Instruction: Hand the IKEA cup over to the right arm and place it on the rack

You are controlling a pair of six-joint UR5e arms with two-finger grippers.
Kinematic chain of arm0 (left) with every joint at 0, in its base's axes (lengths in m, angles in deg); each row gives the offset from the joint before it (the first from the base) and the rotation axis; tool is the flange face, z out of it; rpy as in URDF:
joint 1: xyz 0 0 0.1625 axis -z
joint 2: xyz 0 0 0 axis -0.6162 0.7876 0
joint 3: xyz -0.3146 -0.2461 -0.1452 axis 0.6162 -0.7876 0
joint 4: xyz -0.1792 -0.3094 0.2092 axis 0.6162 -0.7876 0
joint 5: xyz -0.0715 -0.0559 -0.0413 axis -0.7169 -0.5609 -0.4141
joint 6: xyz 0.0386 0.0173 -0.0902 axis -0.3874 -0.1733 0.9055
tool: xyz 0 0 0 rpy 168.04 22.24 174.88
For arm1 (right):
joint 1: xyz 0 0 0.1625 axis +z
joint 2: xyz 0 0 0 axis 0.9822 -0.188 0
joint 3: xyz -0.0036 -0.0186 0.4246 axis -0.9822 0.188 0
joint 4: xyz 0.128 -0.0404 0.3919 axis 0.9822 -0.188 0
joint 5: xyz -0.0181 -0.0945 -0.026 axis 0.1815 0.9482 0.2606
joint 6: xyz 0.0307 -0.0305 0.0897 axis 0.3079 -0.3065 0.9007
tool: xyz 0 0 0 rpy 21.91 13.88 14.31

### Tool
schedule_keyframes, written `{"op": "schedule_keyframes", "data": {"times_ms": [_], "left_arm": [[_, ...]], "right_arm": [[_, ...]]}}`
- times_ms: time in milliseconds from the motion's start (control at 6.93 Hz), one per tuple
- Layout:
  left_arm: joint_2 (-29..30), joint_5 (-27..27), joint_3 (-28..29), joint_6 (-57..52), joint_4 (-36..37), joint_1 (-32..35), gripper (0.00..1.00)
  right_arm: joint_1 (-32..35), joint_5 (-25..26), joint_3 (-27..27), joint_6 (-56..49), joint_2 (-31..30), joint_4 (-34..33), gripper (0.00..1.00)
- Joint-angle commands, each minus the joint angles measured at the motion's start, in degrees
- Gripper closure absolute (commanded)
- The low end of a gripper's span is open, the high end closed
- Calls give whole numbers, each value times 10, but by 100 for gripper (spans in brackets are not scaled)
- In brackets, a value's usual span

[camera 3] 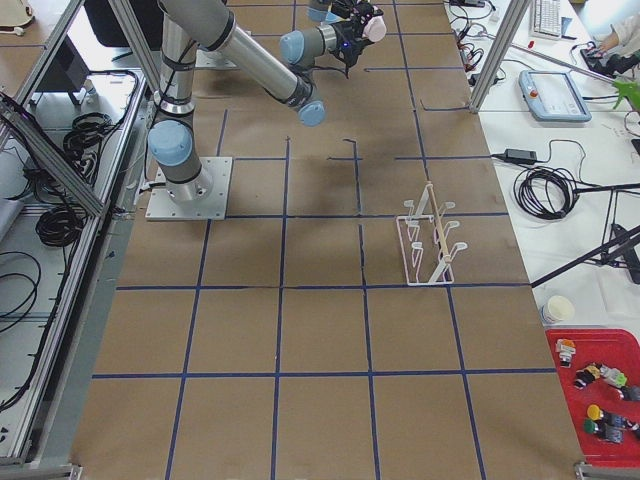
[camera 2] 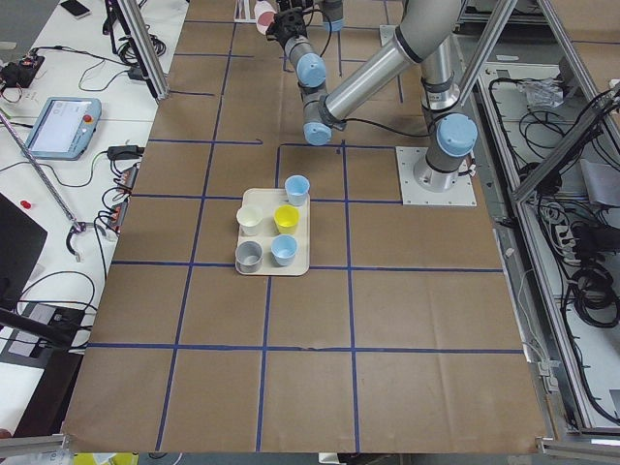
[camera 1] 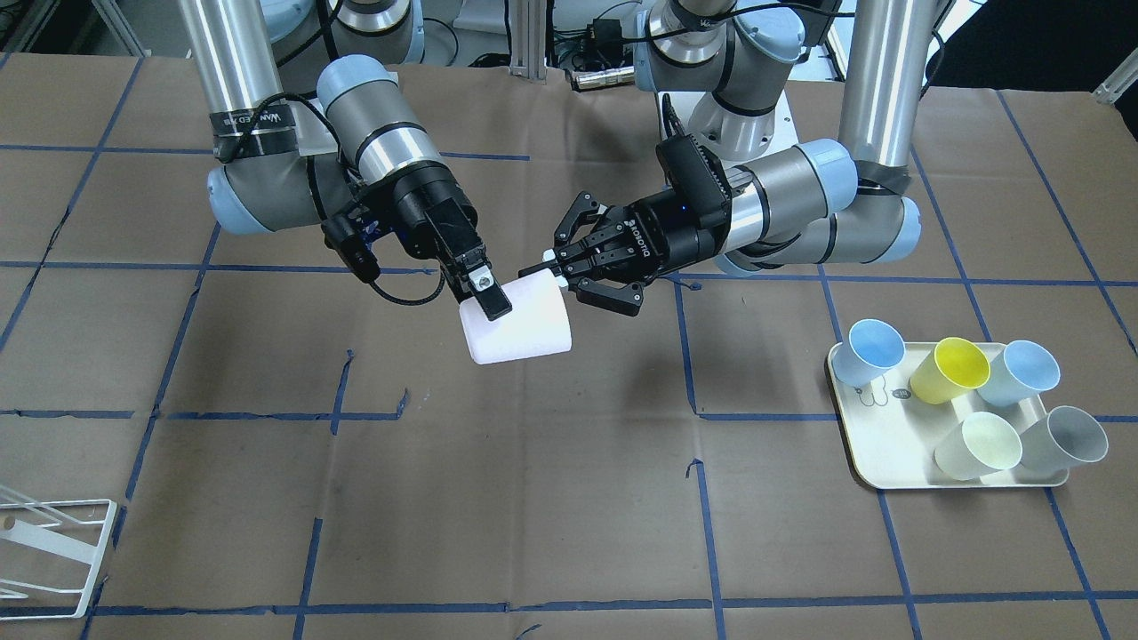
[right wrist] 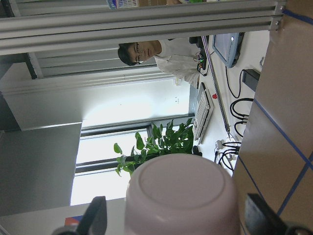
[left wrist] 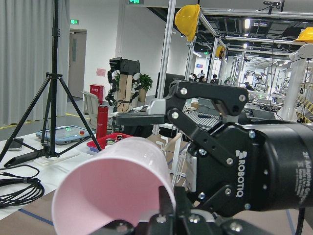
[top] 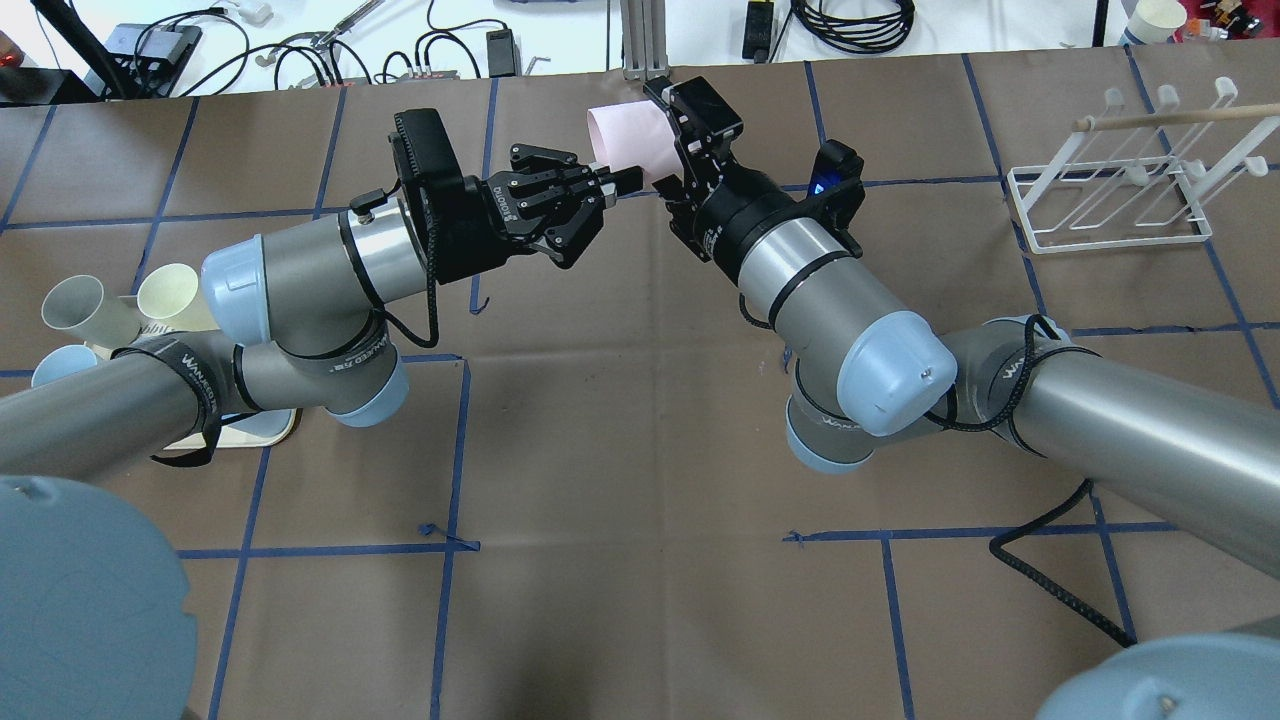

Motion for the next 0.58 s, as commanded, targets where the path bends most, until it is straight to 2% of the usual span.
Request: {"op": "schedule_keyframes", "data": {"times_ms": [0, 144, 289, 433], "left_arm": [[0, 0, 0, 0, 0, 0, 97], [0, 0, 0, 0, 0, 0, 97], [0, 0, 0, 0, 0, 0, 97], [-1, 0, 0, 0, 0, 0, 97]], "right_arm": [[0, 5, 1, 0, 4, 0, 1], [0, 7, 3, 1, 8, 0, 3], [0, 4, 11, 1, 8, 1, 24], [0, 1, 11, 1, 9, 1, 40]]}}
